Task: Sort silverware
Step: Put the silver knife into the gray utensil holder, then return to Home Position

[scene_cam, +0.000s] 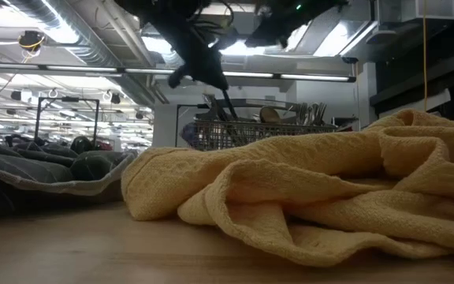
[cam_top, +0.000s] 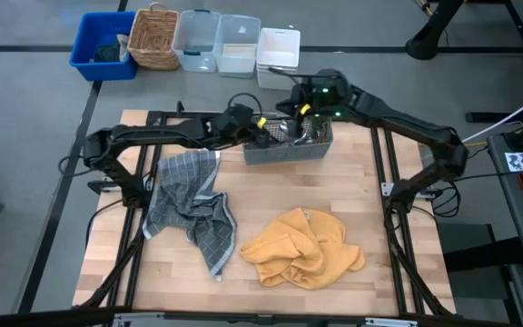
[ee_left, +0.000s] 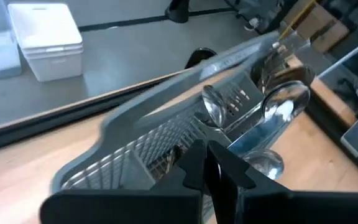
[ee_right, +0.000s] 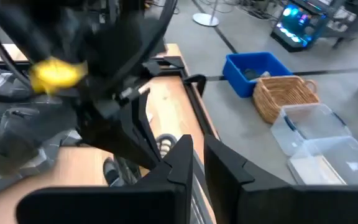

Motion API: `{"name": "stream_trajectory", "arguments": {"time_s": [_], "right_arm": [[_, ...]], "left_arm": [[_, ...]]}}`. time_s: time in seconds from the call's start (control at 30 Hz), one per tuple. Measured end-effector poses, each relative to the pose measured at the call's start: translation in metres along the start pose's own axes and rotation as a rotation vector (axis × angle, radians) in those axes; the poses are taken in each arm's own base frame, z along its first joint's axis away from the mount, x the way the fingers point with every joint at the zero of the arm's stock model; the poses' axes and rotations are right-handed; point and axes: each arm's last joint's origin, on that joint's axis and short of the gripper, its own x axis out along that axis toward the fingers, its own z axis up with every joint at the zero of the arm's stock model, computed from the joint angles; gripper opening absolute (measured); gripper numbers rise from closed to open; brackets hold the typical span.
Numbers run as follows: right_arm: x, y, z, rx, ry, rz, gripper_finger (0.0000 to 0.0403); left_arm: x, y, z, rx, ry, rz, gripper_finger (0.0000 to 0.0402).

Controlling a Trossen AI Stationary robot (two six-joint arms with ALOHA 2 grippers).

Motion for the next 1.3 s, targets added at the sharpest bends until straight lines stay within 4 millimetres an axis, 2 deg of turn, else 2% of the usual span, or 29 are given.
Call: {"name": "stream_trajectory", "arguments": {"time_s": [0.13, 0.27, 0.4, 0.53, 0.67, 0.9, 1.1, 1.2, 1.3], "right_arm": [[-0.032, 0.003, 0.009, 0.047, -0.015, -0.017, 0.0042], [-0.061, 0.007, 0.015, 0.101, -0.028, -0.018, 0.0042], [-0.092, 0.011, 0.02, 0.135, -0.058, -0.022, 0.0042], [-0.128, 0.017, 0.024, 0.147, -0.099, -0.028, 0.0042], [-0.162, 0.023, 0.022, 0.153, -0.118, -0.033, 0.0042], [-0.202, 0.032, 0.009, 0.197, -0.085, -0.058, 0.0042], [-0.208, 0.039, -0.016, 0.246, -0.057, -0.055, 0.0042], [-0.204, 0.044, -0.037, 0.293, -0.026, -0.051, 0.0042], [-0.197, 0.048, -0.061, 0.355, -0.012, -0.049, 0.0042]], "left_arm": [[0.015, -0.002, -0.011, 0.073, 0.032, 0.006, 0.0016], [0.024, -0.001, -0.019, 0.054, 0.065, 0.023, 0.0042], [0.023, 0.0, -0.018, 0.027, 0.079, 0.026, 0.007], [0.008, 0.001, -0.01, 0.051, 0.069, 0.016, 0.0084], [-0.019, 0.002, 0.004, 0.075, 0.037, -0.009, 0.0088], [-0.095, 0.015, 0.021, 0.136, 0.037, -0.034, 0.0088], [-0.163, 0.032, 0.015, 0.232, 0.069, -0.028, 0.0081], [-0.19, 0.037, 0.004, 0.249, 0.056, -0.02, 0.0077], [-0.207, 0.046, -0.017, 0.261, 0.037, -0.06, 0.0072]]}}
